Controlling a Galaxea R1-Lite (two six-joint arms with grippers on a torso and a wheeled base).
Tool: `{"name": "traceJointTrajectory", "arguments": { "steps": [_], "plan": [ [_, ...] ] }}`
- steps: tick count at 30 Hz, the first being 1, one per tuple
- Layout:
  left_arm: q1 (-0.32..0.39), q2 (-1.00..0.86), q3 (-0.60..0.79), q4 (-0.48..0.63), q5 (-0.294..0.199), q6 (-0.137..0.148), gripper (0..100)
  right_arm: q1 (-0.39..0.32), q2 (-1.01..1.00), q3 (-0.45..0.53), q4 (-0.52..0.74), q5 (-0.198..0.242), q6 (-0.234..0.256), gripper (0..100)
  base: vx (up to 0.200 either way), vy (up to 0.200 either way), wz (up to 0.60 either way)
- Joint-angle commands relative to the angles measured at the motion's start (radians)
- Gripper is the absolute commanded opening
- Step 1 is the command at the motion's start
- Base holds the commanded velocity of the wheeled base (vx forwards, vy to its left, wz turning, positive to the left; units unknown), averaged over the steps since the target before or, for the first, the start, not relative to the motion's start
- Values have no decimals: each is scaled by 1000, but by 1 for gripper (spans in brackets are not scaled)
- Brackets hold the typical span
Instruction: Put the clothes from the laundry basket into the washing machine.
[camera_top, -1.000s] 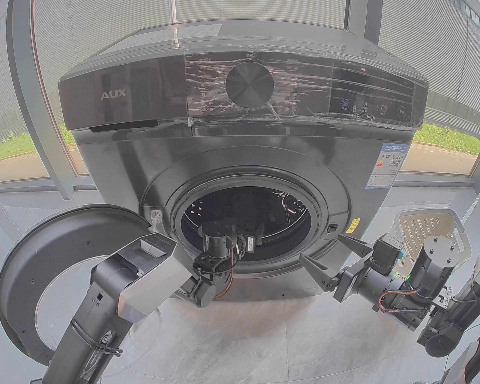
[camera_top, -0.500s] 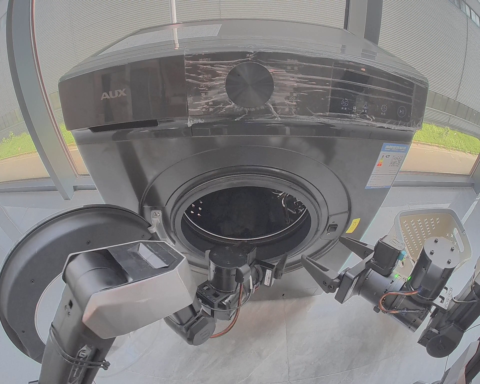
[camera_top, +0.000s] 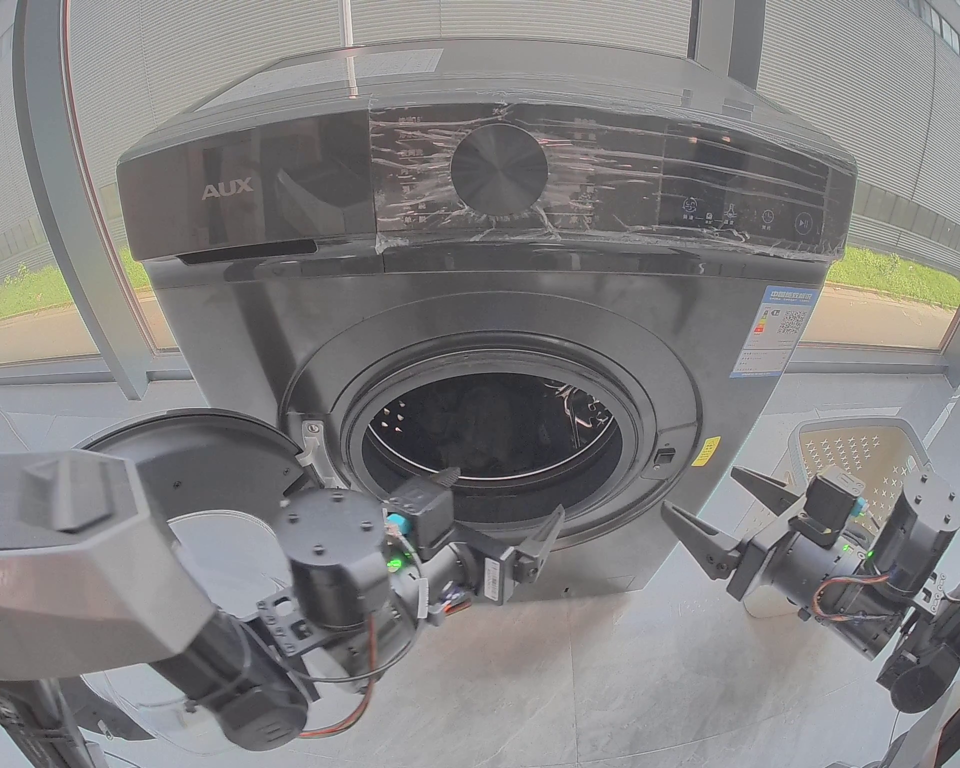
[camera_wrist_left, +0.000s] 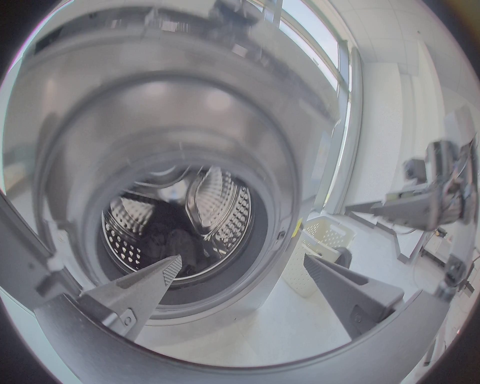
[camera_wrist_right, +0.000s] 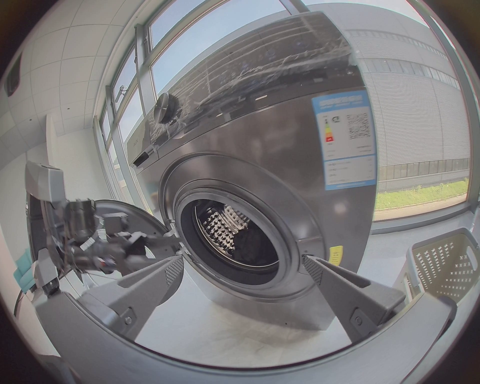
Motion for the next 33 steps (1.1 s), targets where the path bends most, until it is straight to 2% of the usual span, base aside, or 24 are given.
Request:
{"name": "traceJointTrajectory", "arguments": {
  "steps": [1, 4, 7, 9, 11, 14, 17, 26, 33],
  "plan": [
    [-18, -376, 262, 17, 11, -16, 100, -116, -159, 133, 0, 55, -5, 100, 0, 0, 0],
    [-15, -417, 316, 20, 17, -16, 100, -121, -170, 142, 0, 55, -5, 100, 0, 0, 0],
    [-17, -454, 355, 8, 9, -33, 100, -121, -183, 144, 10, 55, -5, 100, 0, 0, 0],
    [-18, -451, 362, 5, 16, -25, 100, -121, -182, 144, 10, 55, -5, 100, 0, 0, 0],
    [-20, -448, 379, 0, 42, -17, 100, -119, -179, 144, 10, 53, -4, 100, 0, 0, 0],
    [-12, -454, 390, -1, 88, -25, 100, -119, -176, 144, 7, 53, -2, 100, 0, 0, 0],
    [-6, -460, 411, -3, 103, -28, 100, -121, -176, 144, 10, 53, -2, 100, -200, 0, 0],
    [-1, -509, 454, -3, 103, -19, 100, -137, -203, 145, 18, 39, -1, 100, -200, 0, 0],
    [3, -604, 520, -1, 105, -17, 100, -127, -347, 145, 162, 5, -27, 100, -200, 0, 0]
  ]
}}
